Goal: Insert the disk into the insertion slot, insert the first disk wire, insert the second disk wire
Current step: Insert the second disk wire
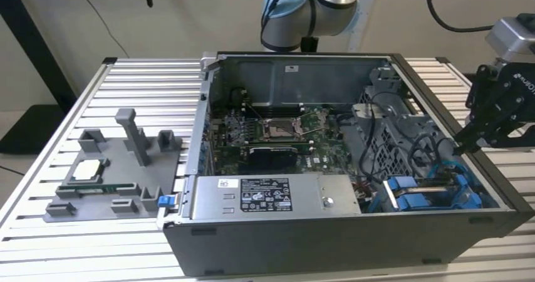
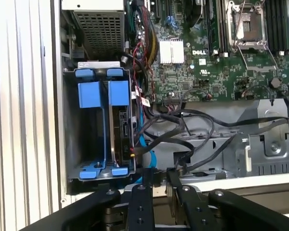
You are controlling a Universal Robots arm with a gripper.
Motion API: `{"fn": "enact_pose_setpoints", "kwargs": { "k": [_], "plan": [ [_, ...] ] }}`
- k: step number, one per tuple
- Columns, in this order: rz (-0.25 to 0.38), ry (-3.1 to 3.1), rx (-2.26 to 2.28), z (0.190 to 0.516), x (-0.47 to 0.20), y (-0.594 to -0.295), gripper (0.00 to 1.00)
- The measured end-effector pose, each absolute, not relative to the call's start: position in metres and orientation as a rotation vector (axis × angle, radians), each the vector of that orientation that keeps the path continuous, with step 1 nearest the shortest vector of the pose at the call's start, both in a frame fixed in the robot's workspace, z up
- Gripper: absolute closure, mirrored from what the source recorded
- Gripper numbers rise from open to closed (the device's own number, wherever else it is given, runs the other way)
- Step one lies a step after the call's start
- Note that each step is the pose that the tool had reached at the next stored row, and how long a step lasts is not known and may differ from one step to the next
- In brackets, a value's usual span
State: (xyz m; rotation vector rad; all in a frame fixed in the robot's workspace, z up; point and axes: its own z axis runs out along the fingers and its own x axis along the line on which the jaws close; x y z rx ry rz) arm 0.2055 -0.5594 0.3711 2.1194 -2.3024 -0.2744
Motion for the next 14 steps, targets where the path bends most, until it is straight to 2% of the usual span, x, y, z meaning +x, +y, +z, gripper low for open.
{"fn": "enact_pose_setpoints", "kwargs": {
  "k": [6, 13, 14],
  "plan": [
    [-0.310, -2.283, 2.098, 0.3669, 0.2129, -0.5593, 0.00],
    [-0.316, -2.279, 2.093, 0.3643, 0.2135, -0.5594, 0.00],
    [-0.316, -2.279, 2.093, 0.3641, 0.2135, -0.5594, 1.00]
  ]
}}
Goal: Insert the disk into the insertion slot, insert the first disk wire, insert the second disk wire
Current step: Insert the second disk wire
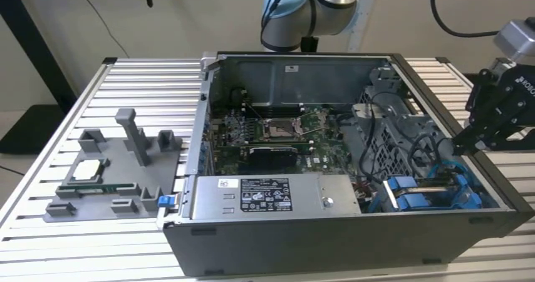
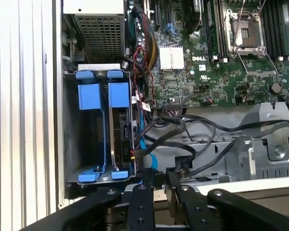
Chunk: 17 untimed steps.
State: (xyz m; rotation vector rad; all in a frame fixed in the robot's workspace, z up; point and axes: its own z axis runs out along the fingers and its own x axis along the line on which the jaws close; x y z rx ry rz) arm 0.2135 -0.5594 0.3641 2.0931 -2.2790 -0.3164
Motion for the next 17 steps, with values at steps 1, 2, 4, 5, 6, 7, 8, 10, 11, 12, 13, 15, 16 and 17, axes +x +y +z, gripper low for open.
{"fn": "enact_pose_setpoints", "kwargs": {
  "k": [1, 2, 4, 5, 6, 7, 8, 10, 11, 12, 13, 15, 16, 17],
  "plan": [
    [-0.316, -2.279, 2.093, 0.364, 0.213, -0.559, 1.00],
    [-0.316, -2.279, 2.093, 0.364, 0.213, -0.559, 1.00],
    [-0.316, -2.279, 2.093, 0.363, 0.213, -0.559, 1.00],
    [-0.316, -2.279, 2.093, 0.363, 0.213, -0.559, 1.00],
    [-0.316, -2.279, 2.093, 0.363, 0.213, -0.559, 1.00],
    [-0.317, -2.279, 2.093, 0.363, 0.214, -0.560, 1.00],
    [-0.317, -2.279, 2.093, 0.363, 0.213, -0.560, 1.00],
    [-0.320, -2.280, 2.094, 0.365, 0.213, -0.560, 1.00],
    [-0.321, -2.280, 2.095, 0.366, 0.213, -0.560, 1.00],
    [-0.323, -2.281, 2.095, 0.368, 0.212, -0.560, 1.00],
    [-0.324, -2.281, 2.096, 0.371, 0.211, -0.560, 1.00],
    [-0.326, -2.281, 2.097, 0.375, 0.207, -0.560, 1.00],
    [-0.327, -2.282, 2.097, 0.377, 0.205, -0.560, 1.00],
    [-0.328, -2.282, 2.097, 0.378, 0.203, -0.560, 1.00]
  ]
}}
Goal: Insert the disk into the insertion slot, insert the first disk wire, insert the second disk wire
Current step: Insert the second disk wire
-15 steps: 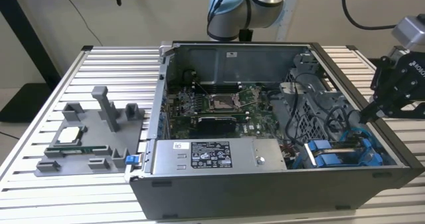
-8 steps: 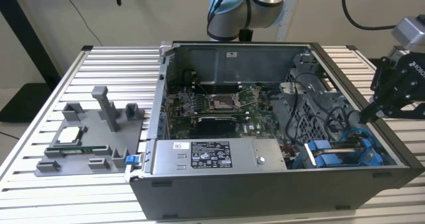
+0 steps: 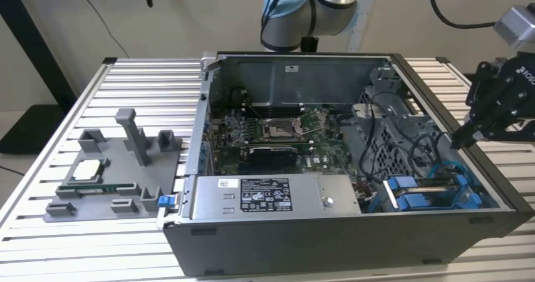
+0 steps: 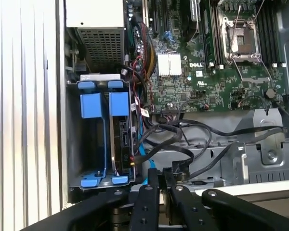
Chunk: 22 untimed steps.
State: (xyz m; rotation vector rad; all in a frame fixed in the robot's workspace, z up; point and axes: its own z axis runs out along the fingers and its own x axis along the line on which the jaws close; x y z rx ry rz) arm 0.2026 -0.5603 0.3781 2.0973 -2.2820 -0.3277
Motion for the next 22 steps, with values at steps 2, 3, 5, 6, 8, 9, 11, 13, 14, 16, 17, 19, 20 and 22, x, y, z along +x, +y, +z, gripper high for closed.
{"fn": "enact_pose_setpoints", "kwargs": {
  "k": [2, 3, 5, 6, 8, 9, 11, 13, 14, 16, 17, 19, 20, 22],
  "plan": [
    [-0.329, -2.282, 2.098, 0.380, 0.198, -0.560, 1.00],
    [-0.330, -2.283, 2.098, 0.381, 0.196, -0.560, 1.00],
    [-0.332, -2.283, 2.099, 0.382, 0.191, -0.560, 1.00],
    [-0.332, -2.283, 2.099, 0.383, 0.188, -0.560, 1.00],
    [-0.334, -2.284, 2.100, 0.384, 0.183, -0.560, 1.00],
    [-0.334, -2.284, 2.100, 0.384, 0.180, -0.560, 1.00],
    [-0.337, -2.284, 2.101, 0.385, 0.174, -0.561, 1.00],
    [-0.339, -2.285, 2.102, 0.385, 0.168, -0.562, 1.00],
    [-0.339, -2.285, 2.102, 0.385, 0.165, -0.564, 1.00],
    [-0.338, -2.287, 2.104, 0.385, 0.162, -0.567, 1.00],
    [-0.337, -2.288, 2.105, 0.384, 0.160, -0.570, 1.00],
    [-0.332, -2.290, 2.108, 0.384, 0.157, -0.575, 1.00],
    [-0.330, -2.291, 2.109, 0.384, 0.155, -0.578, 1.00],
    [-0.325, -2.294, 2.113, 0.383, 0.152, -0.585, 1.00]
  ]
}}
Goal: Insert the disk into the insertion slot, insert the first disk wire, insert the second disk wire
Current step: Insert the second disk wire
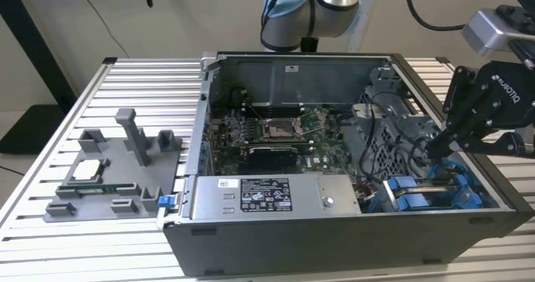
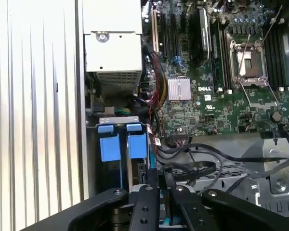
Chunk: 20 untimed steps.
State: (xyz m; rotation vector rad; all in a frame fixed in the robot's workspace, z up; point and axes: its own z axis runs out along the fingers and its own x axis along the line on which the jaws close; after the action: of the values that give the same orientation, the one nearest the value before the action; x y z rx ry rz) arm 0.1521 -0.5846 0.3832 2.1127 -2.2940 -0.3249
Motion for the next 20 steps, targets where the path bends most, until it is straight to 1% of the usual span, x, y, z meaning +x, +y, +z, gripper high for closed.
{"fn": "enact_pose_setpoints", "kwargs": {
  "k": [4, 8, 10, 14, 20],
  "plan": [
    [-0.308, -2.303, 2.124, 0.381, 0.142, -0.592, 1.00],
    [-0.319, -2.311, 2.134, 0.381, 0.125, -0.593, 1.00],
    [-0.312, -2.317, 2.142, 0.380, 0.122, -0.595, 1.00],
    [-0.277, -2.337, 2.167, 0.379, 0.121, -0.601, 1.00],
    [-0.218, -2.364, 2.206, 0.375, 0.121, -0.601, 1.00]
  ]
}}
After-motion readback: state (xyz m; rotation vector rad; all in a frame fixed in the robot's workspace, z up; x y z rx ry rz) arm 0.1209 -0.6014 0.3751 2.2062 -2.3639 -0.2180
